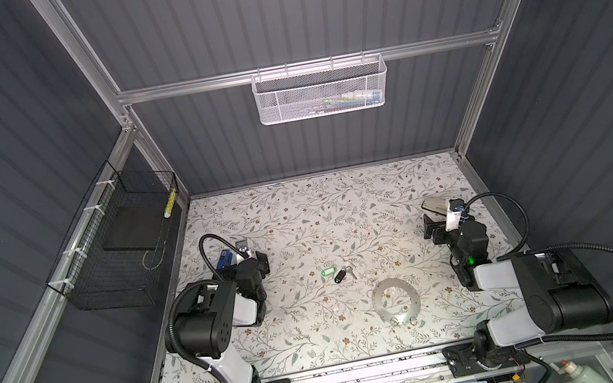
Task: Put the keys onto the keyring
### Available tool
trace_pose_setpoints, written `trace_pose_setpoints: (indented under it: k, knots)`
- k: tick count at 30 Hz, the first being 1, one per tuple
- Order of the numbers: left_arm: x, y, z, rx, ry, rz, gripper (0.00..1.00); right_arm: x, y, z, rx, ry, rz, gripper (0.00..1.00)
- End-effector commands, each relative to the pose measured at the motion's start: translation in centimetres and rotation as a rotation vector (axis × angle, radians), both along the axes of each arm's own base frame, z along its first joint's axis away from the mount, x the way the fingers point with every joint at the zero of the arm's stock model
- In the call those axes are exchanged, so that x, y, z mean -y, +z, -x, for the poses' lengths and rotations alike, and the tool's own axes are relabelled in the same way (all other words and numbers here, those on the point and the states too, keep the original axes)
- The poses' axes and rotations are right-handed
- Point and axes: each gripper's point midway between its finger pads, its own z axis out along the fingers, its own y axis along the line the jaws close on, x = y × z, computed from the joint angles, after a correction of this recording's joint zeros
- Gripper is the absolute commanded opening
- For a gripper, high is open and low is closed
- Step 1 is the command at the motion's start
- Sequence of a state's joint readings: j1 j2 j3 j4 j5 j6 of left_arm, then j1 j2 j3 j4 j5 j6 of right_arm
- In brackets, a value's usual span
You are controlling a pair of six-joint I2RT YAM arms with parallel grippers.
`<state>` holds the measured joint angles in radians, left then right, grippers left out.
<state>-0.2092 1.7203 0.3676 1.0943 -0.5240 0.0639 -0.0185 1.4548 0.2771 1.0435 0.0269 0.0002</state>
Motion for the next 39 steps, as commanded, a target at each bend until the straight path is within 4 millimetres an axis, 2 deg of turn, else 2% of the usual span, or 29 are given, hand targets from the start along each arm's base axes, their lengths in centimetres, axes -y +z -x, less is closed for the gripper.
trace_pose_setpoints:
  k: [1, 9, 29, 33, 35, 37, 39]
  knots:
    - [0.1, 0.7, -0.5, 0.032, 0.008, 0.004, 1.0, 0.2, 0.3, -0.2, 0.012, -0.017, -0.005, 0.99]
    - [0.1, 0.7, -0.9, 0.026, 0.007, 0.008, 1.0, 0.7, 0.1, -0.8, -0.024, -0.01, -0.042, 0.99]
    - [-0.1, -0.1, -1.6, -0.031, -0.037, 0.063, 1.0, 0.9, 0.3, -0.8, -0.016, -0.003, -0.055, 0.99]
    - [0.8, 1.0, -2.1, -0.028, -0.108, 0.061, 1.0, -0.2, 3.2, 0.3, 0.008, 0.045, -0.034, 0.99]
    - [2.1, 1.9, -2.6, -0.093, -0.174, 0.054, 1.0, -1.0, 5.6, 0.9, 0.043, 0.082, -0.021, 0.99]
    - [3.8, 4.0, -3.1, -0.148, -0.255, 0.075, 1.0, -2.5, 9.0, 1.7, 0.117, 0.147, -0.012, 0.99]
    - [5.3, 6.1, -3.3, -0.174, -0.328, 0.119, 1.0, -4.0, 10.6, 1.9, 0.104, 0.21, -0.001, 0.98]
